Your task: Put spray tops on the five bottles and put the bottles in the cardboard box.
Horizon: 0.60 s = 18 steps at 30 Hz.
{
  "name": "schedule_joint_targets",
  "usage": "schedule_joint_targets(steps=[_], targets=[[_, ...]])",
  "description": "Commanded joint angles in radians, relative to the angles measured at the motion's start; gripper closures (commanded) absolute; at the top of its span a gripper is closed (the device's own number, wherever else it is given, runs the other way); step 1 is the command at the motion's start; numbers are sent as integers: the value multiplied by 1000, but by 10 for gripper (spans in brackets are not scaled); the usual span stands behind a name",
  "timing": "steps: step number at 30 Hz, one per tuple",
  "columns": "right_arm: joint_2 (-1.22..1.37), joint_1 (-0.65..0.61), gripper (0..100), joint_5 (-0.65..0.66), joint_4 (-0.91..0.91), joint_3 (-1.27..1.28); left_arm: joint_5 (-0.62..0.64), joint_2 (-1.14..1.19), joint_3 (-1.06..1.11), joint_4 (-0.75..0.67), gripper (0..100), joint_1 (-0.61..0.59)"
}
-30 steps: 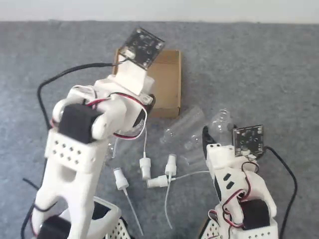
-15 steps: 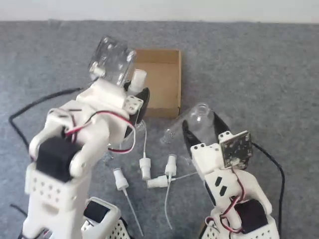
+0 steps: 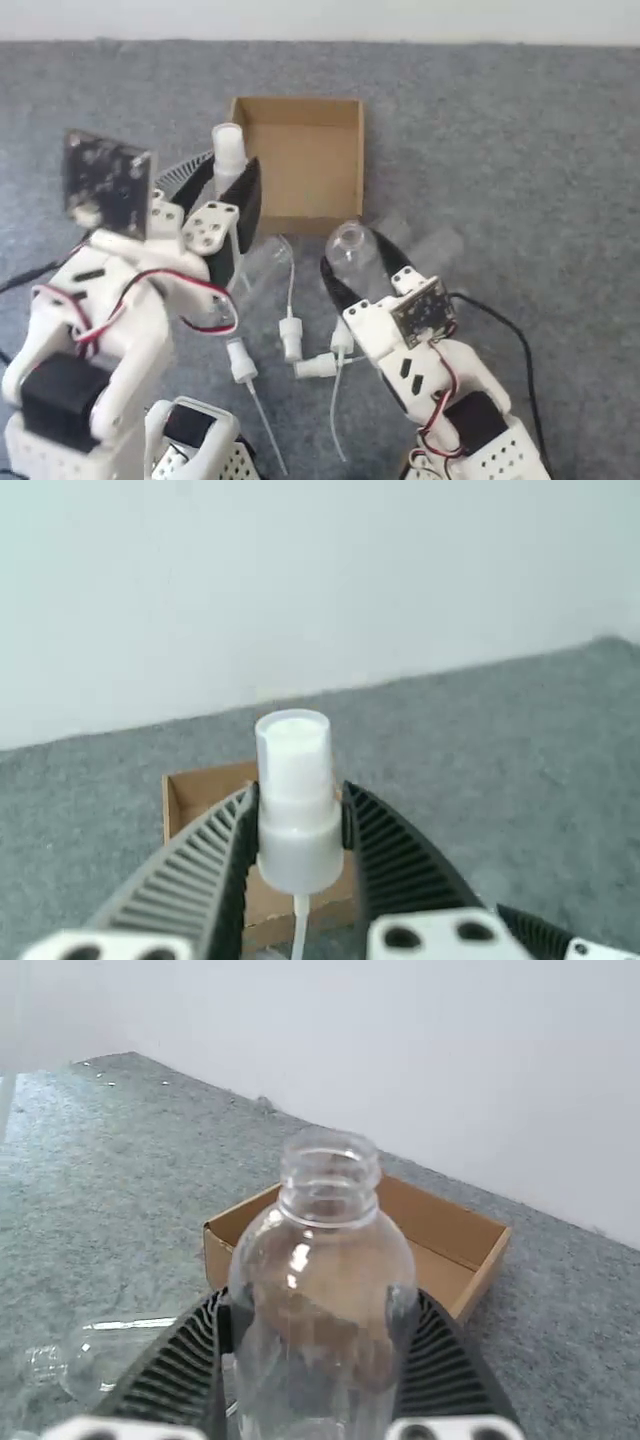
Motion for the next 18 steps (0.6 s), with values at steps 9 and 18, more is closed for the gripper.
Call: schedule_joint_targets(steps=[9,18], targets=[[-18,-162,958,18,-19,49,20,-130,58,-84,987,-3],[-18,-232,958,21,39,48,77,-347,305,-276,987,28]])
